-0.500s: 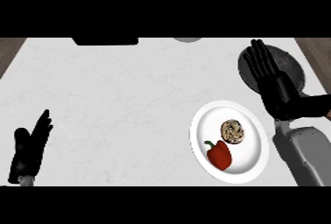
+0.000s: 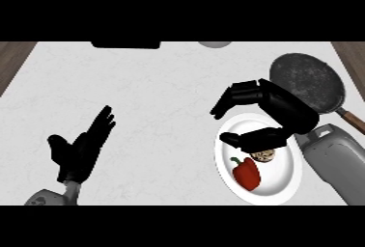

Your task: Pick the cupcake from the plate and place it in the pan

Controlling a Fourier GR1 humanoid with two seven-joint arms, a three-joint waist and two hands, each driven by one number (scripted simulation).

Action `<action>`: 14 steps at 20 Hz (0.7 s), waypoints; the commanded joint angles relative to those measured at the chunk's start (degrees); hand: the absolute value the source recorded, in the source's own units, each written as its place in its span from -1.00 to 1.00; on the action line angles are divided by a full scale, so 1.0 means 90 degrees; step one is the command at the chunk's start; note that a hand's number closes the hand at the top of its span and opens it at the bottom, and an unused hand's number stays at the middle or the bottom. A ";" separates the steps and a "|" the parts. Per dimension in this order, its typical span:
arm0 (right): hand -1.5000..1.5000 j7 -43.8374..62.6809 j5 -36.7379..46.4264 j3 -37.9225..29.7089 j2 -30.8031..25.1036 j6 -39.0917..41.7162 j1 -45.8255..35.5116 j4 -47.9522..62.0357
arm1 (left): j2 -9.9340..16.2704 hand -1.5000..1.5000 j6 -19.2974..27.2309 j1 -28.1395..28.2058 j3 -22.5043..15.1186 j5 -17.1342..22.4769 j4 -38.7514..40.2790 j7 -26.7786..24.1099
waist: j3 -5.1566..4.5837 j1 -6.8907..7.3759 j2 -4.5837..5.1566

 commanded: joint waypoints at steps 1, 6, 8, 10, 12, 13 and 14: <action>-1.00 -0.1915 0.0937 0.0222 -0.0081 -0.0155 0.0109 0.0642 | -0.0440 0.00 -0.0399 -0.0221 -0.0246 0.0380 -0.0356 0.0178 | 0.0064 0.0054 0.0128; -1.00 -0.3275 0.1813 0.0548 -0.0492 -0.0076 0.0259 0.0998 | -0.0307 0.00 -0.0366 -0.0071 -0.0157 0.0364 -0.0674 0.0414 | 0.0049 -0.0035 0.0035; -1.00 -0.2506 0.2806 0.1174 -0.0771 -0.0114 -0.0120 0.0871 | -0.0511 0.00 -0.0244 -0.0250 -0.0230 0.0257 -0.0321 0.0345 | 0.0033 -0.0060 0.0031; -1.00 -0.1964 0.3562 0.1488 -0.1234 -0.0110 -0.0227 0.0548 | -0.0310 0.00 -0.0382 -0.0129 -0.0027 0.0467 -0.0493 0.0419 | 0.0020 -0.0105 -0.0050; -1.00 -0.1624 0.4312 0.1756 -0.1609 -0.0013 -0.0480 0.0493 | -0.0267 0.00 -0.0371 -0.0275 0.0025 0.0474 -0.0482 0.0544 | 0.0017 -0.0136 -0.0059; -1.00 -0.1265 0.4741 0.1993 -0.1711 -0.0044 -0.0460 0.0139 | -0.0372 0.00 -0.0341 -0.0219 -0.0058 0.0433 -0.0316 0.0498 | 0.0005 -0.0301 -0.0109; -1.00 -0.1003 0.5183 0.2111 -0.1769 -0.0046 -0.0673 0.0119 | -0.0185 0.00 -0.0444 -0.0182 0.0077 0.0474 -0.0379 0.0471 | 0.0004 -0.0187 -0.0111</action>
